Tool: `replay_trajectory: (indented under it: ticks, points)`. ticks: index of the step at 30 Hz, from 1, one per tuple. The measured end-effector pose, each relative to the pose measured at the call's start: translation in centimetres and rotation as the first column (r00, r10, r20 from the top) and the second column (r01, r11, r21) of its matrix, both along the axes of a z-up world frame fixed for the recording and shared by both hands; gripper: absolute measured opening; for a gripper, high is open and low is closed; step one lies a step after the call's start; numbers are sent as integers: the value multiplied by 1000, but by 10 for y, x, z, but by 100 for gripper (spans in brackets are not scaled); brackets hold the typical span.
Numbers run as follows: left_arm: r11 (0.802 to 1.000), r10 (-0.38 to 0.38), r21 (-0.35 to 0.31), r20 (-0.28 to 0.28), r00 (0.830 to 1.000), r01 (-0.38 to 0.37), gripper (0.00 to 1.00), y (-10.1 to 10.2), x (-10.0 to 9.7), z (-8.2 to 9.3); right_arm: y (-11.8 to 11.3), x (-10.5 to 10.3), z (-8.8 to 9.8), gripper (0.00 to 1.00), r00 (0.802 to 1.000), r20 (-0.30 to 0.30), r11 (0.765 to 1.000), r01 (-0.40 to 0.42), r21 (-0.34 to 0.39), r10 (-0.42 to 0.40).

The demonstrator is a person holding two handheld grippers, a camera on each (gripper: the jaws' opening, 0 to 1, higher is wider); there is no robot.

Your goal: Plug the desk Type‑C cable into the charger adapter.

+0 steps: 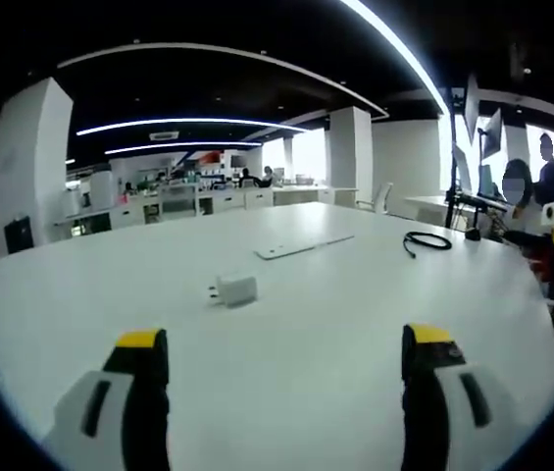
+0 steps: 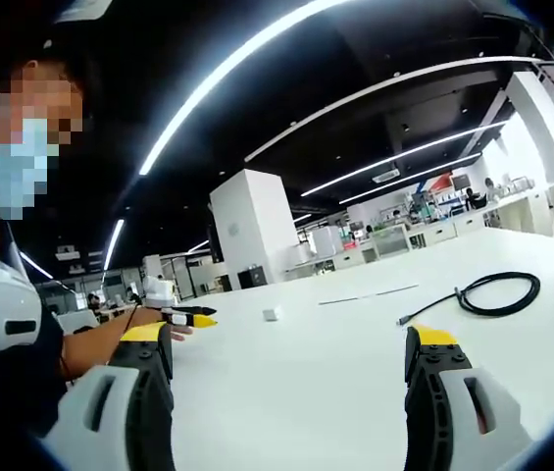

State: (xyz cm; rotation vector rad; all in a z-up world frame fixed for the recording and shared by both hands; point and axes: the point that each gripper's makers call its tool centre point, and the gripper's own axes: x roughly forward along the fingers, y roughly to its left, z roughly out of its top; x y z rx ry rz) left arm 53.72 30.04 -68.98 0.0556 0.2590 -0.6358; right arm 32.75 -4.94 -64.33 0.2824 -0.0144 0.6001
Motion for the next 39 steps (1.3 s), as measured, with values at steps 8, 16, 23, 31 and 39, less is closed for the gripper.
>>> replay_trajectory:
  ticks: [8, 16, 23, 31, 39]
  points:
    - [1000, 1, 0, -12, 1000, -1, 100, -1, 12, -6, -2, -1, 0, 100, 1000, -3, 1000, 12, -10, -12]
    - [1000, -1, 7, -19, 1000, 1, 100, -2, 20, -11, -2, 1, -3, 100, 1000, -11, 1000, 16, -17, -16]
    - [1000, 3, 24, -16, 1000, -3, 99, 1, 36, -13, -2, 1, -3, 100, 1000, -9, 1000, 20, -20, -20]
    - [1000, -3, 31, -21, 1000, 4, 98, -3, 49, -17, -6, 1, -1, 100, 999, -9, 999, 33, -24, -33]
    - [999, -5, 38, -28, 1000, 6, 95, -4, 67, -23, -5, 2, -1, 100, 999, -9, 999, 36, -31, -36]
